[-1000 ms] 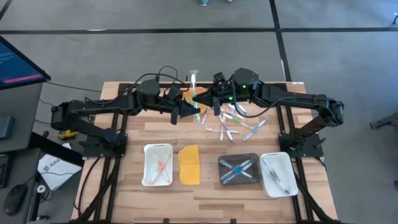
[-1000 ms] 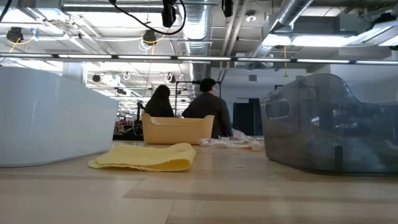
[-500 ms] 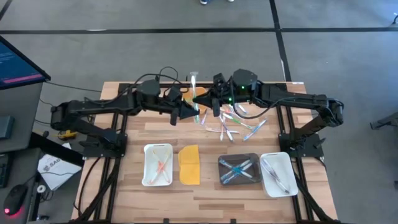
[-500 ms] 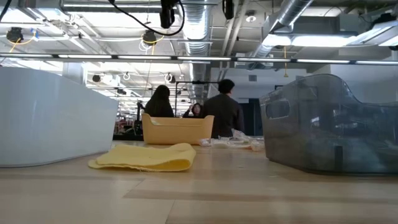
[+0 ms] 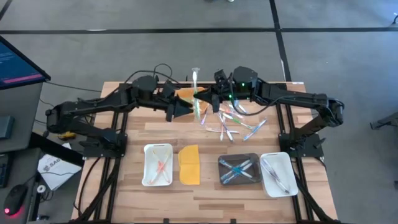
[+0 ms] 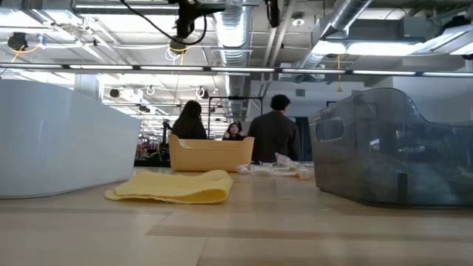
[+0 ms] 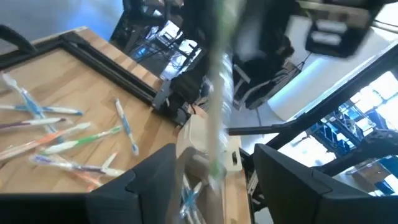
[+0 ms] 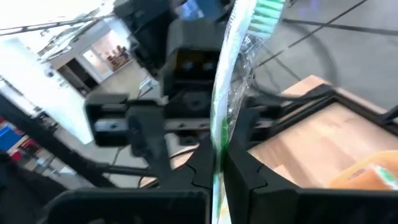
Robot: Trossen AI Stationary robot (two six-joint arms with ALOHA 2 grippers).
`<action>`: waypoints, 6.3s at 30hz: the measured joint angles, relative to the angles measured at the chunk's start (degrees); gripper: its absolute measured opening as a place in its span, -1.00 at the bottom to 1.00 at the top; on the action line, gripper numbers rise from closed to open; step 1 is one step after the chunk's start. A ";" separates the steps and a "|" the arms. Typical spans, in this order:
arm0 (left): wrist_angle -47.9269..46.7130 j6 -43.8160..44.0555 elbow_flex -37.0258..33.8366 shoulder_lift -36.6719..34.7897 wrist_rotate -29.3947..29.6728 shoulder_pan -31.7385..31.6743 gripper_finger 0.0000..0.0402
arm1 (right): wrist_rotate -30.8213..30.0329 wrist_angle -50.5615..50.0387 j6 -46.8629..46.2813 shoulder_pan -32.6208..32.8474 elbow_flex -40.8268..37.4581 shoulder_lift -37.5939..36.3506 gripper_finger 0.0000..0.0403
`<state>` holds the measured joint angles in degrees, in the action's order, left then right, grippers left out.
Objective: Pick & Place Toothbrushes
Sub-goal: Put the green toothbrush into the yellow bin
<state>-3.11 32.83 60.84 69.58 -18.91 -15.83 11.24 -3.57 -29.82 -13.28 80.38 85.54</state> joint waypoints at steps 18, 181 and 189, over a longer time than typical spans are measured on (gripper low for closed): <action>-24.46 -8.01 0.02 -9.57 8.47 -5.69 -0.08 | 1.94 -6.31 12.65 -7.07 12.63 17.86 -0.97; 22.10 -8.46 10.53 16.72 19.83 9.15 -0.19 | -27.92 -48.74 20.42 14.08 -2.28 -30.43 -0.38; 9.60 -13.54 10.53 16.72 18.55 9.15 -0.19 | -29.33 -44.28 16.41 8.49 -18.23 -33.40 -0.39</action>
<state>6.49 19.29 71.37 86.30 -0.36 -6.68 -18.09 -47.85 -13.41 -4.78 62.15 52.13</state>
